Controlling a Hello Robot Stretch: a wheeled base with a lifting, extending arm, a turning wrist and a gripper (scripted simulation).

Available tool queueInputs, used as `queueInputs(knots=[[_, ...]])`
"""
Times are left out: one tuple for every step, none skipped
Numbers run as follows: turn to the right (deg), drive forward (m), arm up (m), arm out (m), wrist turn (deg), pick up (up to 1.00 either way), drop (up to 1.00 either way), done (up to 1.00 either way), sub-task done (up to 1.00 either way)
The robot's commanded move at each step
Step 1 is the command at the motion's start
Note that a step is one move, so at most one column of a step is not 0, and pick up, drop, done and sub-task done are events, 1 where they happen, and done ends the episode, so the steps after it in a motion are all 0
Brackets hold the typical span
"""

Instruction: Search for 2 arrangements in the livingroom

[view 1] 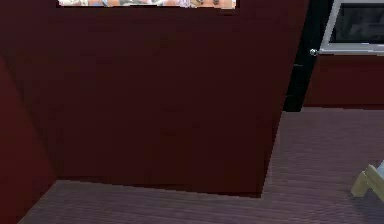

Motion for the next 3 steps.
queueInputs(knots=[[18.0,0.00,0.00,0.00,0.0,0.00,0.00,0.00,0.00],[0.0,0.35,0.00,0.00,0.0,0.00,0.00,0.00,0.00],[30.0,0.00,0.00,0.00,0.0,0.00,0.00,0.00,0.00]])
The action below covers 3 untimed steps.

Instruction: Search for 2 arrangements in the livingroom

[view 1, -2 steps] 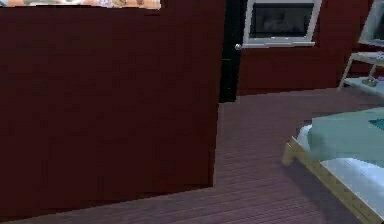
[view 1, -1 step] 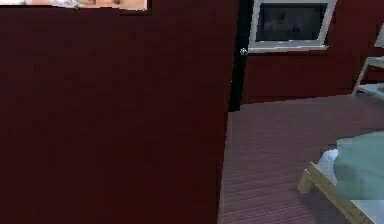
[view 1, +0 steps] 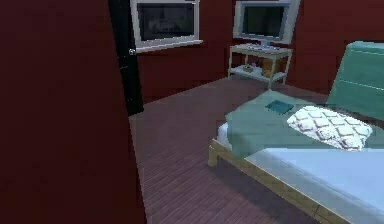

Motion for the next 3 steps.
queueInputs(knots=[[0.0,1.00,0.00,0.00,0.0,0.00,0.00,0.00,0.00],[12.0,0.00,0.00,0.00,0.0,0.00,0.00,0.00,0.00],[0.0,0.15,0.00,0.00,0.0,0.00,0.00,0.00,0.00]])
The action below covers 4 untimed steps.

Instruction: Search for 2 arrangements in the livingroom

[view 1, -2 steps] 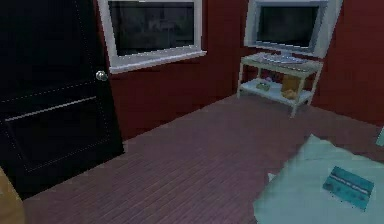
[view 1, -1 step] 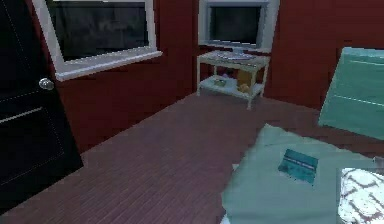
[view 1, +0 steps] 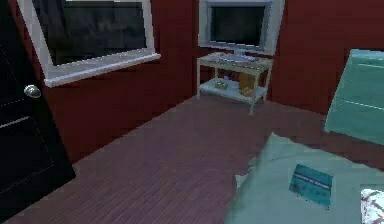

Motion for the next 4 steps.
queueInputs(knots=[[-45.0,0.00,0.00,0.00,0.0,0.00,0.00,0.00,0.00],[-6.0,0.00,0.00,0.00,0.0,0.00,0.00,0.00,0.00],[0.0,0.75,0.00,0.00,0.0,0.00,0.00,0.00,0.00],[-33.0,0.00,0.00,0.00,0.0,0.00,0.00,0.00,0.00]])
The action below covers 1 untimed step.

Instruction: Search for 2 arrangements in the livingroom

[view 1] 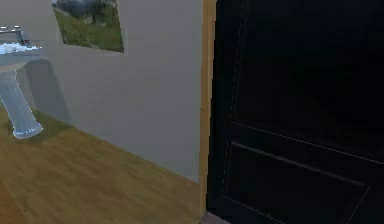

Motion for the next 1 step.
queueInputs(knots=[[0.0,0.55,0.00,0.00,0.0,0.00,0.00,0.00,0.00]])
